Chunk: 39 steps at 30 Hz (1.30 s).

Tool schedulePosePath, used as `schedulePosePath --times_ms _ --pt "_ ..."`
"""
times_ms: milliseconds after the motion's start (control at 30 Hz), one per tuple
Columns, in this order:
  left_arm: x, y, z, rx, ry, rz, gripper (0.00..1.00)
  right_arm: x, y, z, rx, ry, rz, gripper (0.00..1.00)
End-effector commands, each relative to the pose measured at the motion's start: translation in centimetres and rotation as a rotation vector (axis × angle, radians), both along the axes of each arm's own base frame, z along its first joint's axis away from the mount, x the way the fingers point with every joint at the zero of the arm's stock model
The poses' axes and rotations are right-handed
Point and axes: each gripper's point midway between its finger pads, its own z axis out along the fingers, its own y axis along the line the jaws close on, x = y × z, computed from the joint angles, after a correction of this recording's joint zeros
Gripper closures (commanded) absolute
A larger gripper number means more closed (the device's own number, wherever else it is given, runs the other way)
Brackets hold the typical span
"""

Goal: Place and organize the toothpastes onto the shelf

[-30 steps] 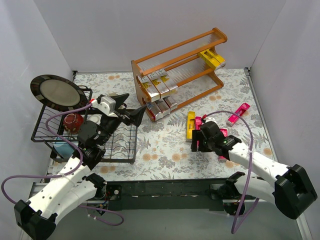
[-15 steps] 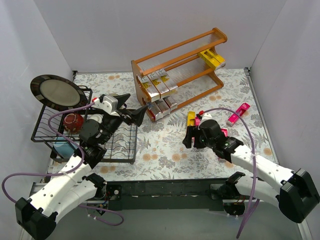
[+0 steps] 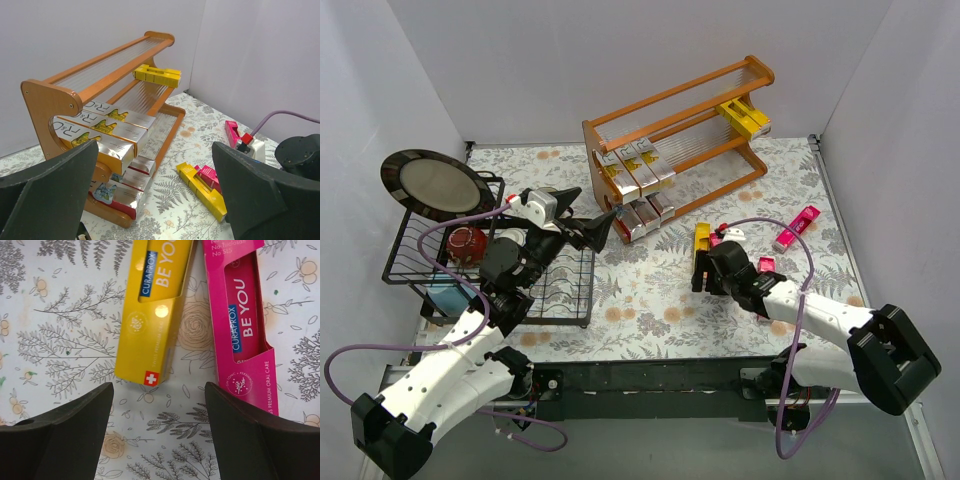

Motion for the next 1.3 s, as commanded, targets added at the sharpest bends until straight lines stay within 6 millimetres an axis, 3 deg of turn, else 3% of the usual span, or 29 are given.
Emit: schedulePosePath --times_ms 0,67,200,467,700,867,1067,1267 --pt "-0.1 0.1 0.9 -0.004 -0.023 0.004 0.02 2.3 0.3 0.9 0.019 -0.128 -0.030 0.18" --pt "-0.2 0.2 0.9 -0.004 -0.025 0.005 0.02 2.4 1.5 1.0 0.049 -0.145 0.027 0.19" --pt "-0.2 0.2 1.1 -0.006 -0.028 0.006 0.02 2.7 1.9 0.7 0.042 -0.167 0.058 0.20" --pt "-0.2 0.2 1.0 -0.004 -0.027 0.005 0.02 3.3 0.6 -1.4 -0.065 -0.187 -0.007 0.28" --pt "-0.1 0.2 1.0 -0.002 -0.027 0.009 0.02 1.8 -0.2 -4.1 -0.223 -0.141 -0.059 0.36" --pt "-0.2 0.3 1.0 -0.003 -0.028 0.010 0.02 1.2 -0.8 -5.0 -0.244 -0.114 -0.086 0.40" --pt "-0.2 0.3 1.1 -0.003 -0.032 0.011 0.02 1.2 -0.7 -4.0 -0.233 -0.128 -0.078 0.50" --pt "-0.2 0.4 1.2 -0.005 -0.034 0.014 0.02 1.4 0.3 -1.4 -0.201 -0.162 -0.010 0.55"
